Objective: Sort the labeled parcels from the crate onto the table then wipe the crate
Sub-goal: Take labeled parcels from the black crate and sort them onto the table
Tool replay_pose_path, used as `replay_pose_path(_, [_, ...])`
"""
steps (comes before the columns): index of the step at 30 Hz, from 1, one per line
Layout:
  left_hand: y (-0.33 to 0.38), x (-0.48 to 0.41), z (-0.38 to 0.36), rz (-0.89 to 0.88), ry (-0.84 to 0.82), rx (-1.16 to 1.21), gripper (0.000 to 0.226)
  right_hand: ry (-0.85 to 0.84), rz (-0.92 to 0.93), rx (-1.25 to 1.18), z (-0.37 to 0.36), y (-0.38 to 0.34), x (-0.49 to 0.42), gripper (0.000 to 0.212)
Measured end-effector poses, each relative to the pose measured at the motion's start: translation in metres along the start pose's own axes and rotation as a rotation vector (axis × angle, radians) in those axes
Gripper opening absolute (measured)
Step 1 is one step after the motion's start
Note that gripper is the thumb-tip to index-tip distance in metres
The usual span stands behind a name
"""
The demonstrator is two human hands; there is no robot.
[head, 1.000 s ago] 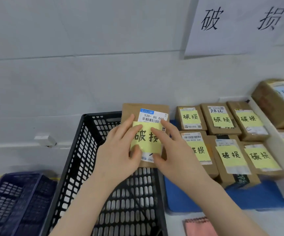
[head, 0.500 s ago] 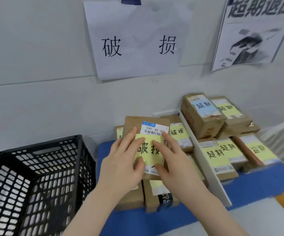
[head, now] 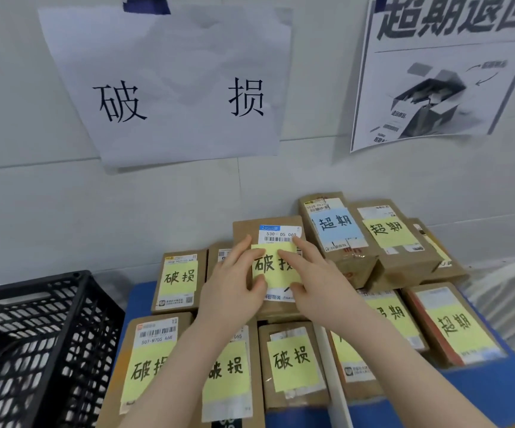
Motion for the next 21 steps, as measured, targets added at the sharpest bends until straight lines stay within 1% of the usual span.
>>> replay_pose_path(4, [-0.018, -0.017, -0.006, 0.073, 0.008, 0.017, 0.039, -0.074, 0.023, 0.030, -0.005, 0.000, -0.025, 0.057])
replay_pose_path(6, [-0.024, -0.023, -0.006, 0.094, 0.022, 0.035, 0.037, -0.096, 0.006, 0.020, -0.003, 0.000, -0.035, 0.057])
replay_pose_path(12, [-0.022, -0.043, -0.014, 0.121, 0.009, 0.004, 0.035, -0.105, -0.061, 0.064, 0.003, 0.000, -0.054, 0.053])
replay_pose_path(15, [-0.022, -0.050, -0.017, 0.149, 0.009, -0.016, 0.035, -0.102, -0.083, 0.097, 0.003, 0.000, -0.058, 0.054])
replay_pose_path(21, [-0.022, -0.057, -0.020, 0.179, 0.004, 0.013, 0.036, -0.081, -0.100, 0.095, 0.004, -0.001, -0.066, 0.052])
Point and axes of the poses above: each hand's wrist, its own x-axis away from the middle knuckle, its own z-axis out of the back of the hand, y = z × x, the point moved 3 cm from there along -x, towards the middle knuckle, and after that the axes turned 13 degrees about x, right-handed, at the moved point
